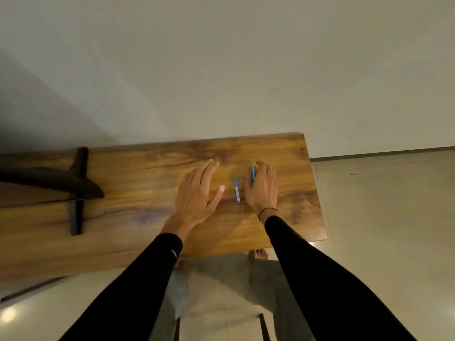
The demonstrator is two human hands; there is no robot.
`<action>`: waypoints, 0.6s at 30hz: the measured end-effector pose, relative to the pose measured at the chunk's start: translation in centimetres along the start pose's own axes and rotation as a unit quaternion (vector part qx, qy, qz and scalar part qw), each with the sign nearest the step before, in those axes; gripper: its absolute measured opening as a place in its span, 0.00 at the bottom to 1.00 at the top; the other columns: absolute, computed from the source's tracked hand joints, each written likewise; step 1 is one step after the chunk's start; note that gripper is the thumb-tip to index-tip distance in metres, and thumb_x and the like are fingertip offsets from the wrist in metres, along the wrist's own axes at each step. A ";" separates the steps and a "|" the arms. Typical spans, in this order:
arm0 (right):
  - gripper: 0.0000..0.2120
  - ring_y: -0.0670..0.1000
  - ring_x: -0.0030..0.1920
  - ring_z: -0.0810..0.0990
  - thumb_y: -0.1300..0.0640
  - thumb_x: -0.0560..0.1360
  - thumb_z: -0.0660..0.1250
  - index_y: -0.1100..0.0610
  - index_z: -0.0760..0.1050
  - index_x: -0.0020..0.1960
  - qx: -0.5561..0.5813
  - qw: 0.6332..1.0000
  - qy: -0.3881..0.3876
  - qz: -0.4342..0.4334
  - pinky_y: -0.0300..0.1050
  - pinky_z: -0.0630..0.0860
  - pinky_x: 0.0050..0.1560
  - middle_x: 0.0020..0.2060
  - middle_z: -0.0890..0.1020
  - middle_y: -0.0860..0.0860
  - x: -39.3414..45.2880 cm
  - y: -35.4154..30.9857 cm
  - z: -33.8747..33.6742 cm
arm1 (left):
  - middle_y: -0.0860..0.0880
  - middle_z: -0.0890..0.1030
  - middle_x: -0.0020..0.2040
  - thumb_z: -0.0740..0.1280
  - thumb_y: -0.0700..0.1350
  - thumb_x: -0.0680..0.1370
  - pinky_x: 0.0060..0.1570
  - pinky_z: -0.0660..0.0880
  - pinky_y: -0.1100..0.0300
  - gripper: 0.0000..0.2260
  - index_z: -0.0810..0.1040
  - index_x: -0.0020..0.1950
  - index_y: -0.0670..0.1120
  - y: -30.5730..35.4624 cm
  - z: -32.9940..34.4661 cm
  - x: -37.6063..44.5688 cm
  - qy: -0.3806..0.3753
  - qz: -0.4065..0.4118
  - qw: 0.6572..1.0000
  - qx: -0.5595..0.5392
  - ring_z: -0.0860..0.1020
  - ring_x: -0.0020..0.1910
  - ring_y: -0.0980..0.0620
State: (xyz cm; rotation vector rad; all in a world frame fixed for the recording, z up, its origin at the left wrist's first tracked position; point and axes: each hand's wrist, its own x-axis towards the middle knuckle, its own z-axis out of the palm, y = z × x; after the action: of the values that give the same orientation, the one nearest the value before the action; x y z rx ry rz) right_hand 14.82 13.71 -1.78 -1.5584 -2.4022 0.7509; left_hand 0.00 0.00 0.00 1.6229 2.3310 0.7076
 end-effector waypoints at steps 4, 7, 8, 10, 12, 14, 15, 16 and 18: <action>0.24 0.61 0.65 0.76 0.64 0.82 0.67 0.63 0.68 0.77 -0.002 0.999 0.040 0.015 0.57 0.79 0.59 0.66 0.78 0.60 0.5 0.3 1.9 | 0.45 0.80 0.73 0.63 0.53 0.85 0.67 0.79 0.47 0.22 0.77 0.76 0.43 0.3 2.3 0.2 0.020 -0.018 0.997 -0.068 0.80 0.70 0.45; 0.22 0.60 0.63 0.79 0.64 0.81 0.69 0.63 0.72 0.74 0.058 0.995 0.057 0.061 0.55 0.78 0.61 0.63 0.81 0.59 0.9 1.1 2.4 | 0.45 0.85 0.66 0.65 0.52 0.84 0.59 0.82 0.46 0.20 0.82 0.71 0.42 0.3 4.0 0.1 0.043 -0.001 0.993 -0.114 0.84 0.63 0.46; 0.18 0.59 0.60 0.81 0.64 0.80 0.70 0.63 0.76 0.69 0.085 0.991 0.064 0.076 0.55 0.80 0.59 0.60 0.83 0.59 1.1 1.5 2.4 | 0.46 0.86 0.63 0.67 0.52 0.84 0.57 0.83 0.47 0.19 0.82 0.70 0.43 0.2 4.5 0.1 0.058 0.004 0.990 -0.131 0.84 0.60 0.48; 0.07 0.54 0.47 0.85 0.63 0.78 0.72 0.60 0.83 0.56 0.150 0.982 0.076 0.086 0.53 0.82 0.49 0.47 0.86 0.55 1.2 2.4 2.2 | 0.49 0.87 0.60 0.71 0.50 0.81 0.53 0.83 0.51 0.19 0.82 0.70 0.44 0.5 5.3 0.2 0.074 -0.001 0.981 -0.179 0.85 0.55 0.51; 0.03 0.42 0.37 0.83 0.62 0.76 0.74 0.57 0.84 0.49 0.209 0.969 0.097 0.090 0.43 0.78 0.39 0.39 0.85 0.49 1.3 2.9 1.8 | 0.52 0.87 0.57 0.73 0.51 0.79 0.50 0.84 0.53 0.20 0.82 0.70 0.46 0.9 5.8 0.7 0.077 -0.003 0.973 -0.216 0.85 0.51 0.55; 0.04 0.38 0.36 0.83 0.61 0.75 0.76 0.55 0.85 0.49 0.276 0.951 0.103 0.099 0.39 0.79 0.37 0.38 0.84 0.46 1.4 2.7 1.5 | 0.54 0.87 0.57 0.75 0.54 0.78 0.51 0.84 0.55 0.21 0.82 0.70 0.49 1.2 6.2 1.6 0.064 -0.006 0.973 -0.224 0.85 0.51 0.58; 0.04 0.40 0.38 0.84 0.61 0.75 0.77 0.54 0.85 0.49 0.303 0.942 0.102 0.099 0.42 0.82 0.39 0.39 0.85 0.47 1.4 2.7 1.4 | 0.55 0.87 0.57 0.75 0.55 0.77 0.51 0.85 0.56 0.22 0.82 0.70 0.51 1.3 6.4 1.9 0.051 -0.009 0.974 -0.222 0.85 0.51 0.60; 0.04 0.45 0.41 0.86 0.60 0.75 0.78 0.55 0.85 0.50 0.326 0.935 0.101 0.095 0.46 0.85 0.41 0.40 0.86 0.49 1.2 2.4 1.2 | 0.55 0.88 0.56 0.76 0.56 0.76 0.52 0.85 0.58 0.23 0.83 0.71 0.51 1.6 6.4 2.1 0.038 -0.012 0.973 -0.226 0.85 0.51 0.61; 0.06 0.54 0.44 0.89 0.60 0.76 0.79 0.58 0.85 0.51 0.375 0.919 0.090 0.086 0.53 0.87 0.45 0.42 0.87 0.54 0.6 2.1 1.0 | 0.57 0.88 0.52 0.77 0.53 0.77 0.48 0.85 0.60 0.23 0.83 0.71 0.52 2.1 6.7 1.9 0.002 -0.027 0.965 -0.259 0.86 0.47 0.61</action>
State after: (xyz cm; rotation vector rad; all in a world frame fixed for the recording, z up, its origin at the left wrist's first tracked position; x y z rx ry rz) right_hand 15.85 14.56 -3.79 -1.4117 -1.5537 1.2964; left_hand 3.95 4.12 -4.54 1.3131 1.9514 1.1842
